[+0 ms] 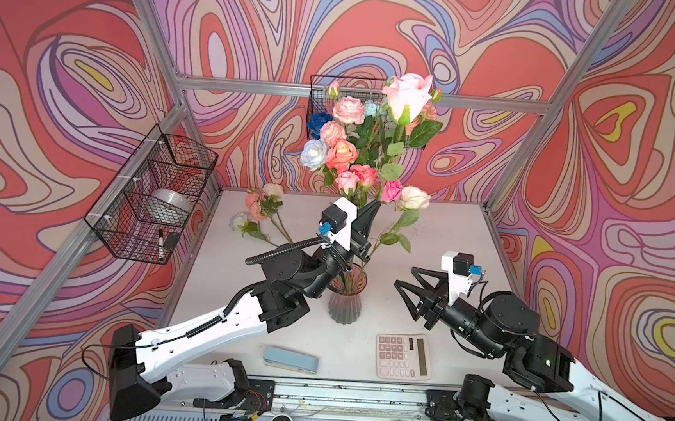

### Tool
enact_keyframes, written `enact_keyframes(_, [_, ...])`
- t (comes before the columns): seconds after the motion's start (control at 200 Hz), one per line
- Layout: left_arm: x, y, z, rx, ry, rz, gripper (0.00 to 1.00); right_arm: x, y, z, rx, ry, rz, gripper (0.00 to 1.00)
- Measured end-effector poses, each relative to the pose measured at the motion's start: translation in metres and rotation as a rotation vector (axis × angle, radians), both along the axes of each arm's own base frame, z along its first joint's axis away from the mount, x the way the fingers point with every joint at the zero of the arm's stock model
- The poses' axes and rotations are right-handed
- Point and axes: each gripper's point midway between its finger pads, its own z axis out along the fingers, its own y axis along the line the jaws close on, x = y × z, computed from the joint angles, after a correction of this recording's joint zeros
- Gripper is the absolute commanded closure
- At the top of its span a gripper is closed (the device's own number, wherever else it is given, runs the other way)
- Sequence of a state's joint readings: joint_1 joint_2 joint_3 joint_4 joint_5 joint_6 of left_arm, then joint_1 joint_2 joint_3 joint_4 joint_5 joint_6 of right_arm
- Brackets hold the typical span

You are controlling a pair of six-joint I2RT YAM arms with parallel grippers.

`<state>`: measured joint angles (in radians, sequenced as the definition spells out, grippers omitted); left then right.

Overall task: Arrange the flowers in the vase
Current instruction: 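Carry the upright pink rose over the pink glass vase with the left gripper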

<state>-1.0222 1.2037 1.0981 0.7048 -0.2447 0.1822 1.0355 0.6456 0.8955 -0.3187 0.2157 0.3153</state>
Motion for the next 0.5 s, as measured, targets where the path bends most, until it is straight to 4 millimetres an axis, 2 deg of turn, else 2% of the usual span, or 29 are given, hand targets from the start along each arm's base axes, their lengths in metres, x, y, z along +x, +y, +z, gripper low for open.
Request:
enact_keyframes(0.135, [0.010,0.000,-0.005,0.012,-0.003,0.040,1.00,0.001,0.001,-0.002,-0.016,-0.001,-0.003,0.32])
enact_keyframes(0.27, [0.023,0.010,-0.014,0.009,0.009,0.091,1.00,0.002,0.002,-0.005,-0.028,0.000,-0.003,0.32])
enact_keyframes(0.391, [0.031,0.011,-0.035,0.033,0.039,0.115,1.00,0.002,0.003,-0.005,-0.034,-0.002,-0.003,0.32])
enact_keyframes(0.501, [0.035,0.008,-0.064,0.061,0.089,0.113,1.00,0.003,0.003,-0.005,-0.034,-0.002,-0.003,0.32])
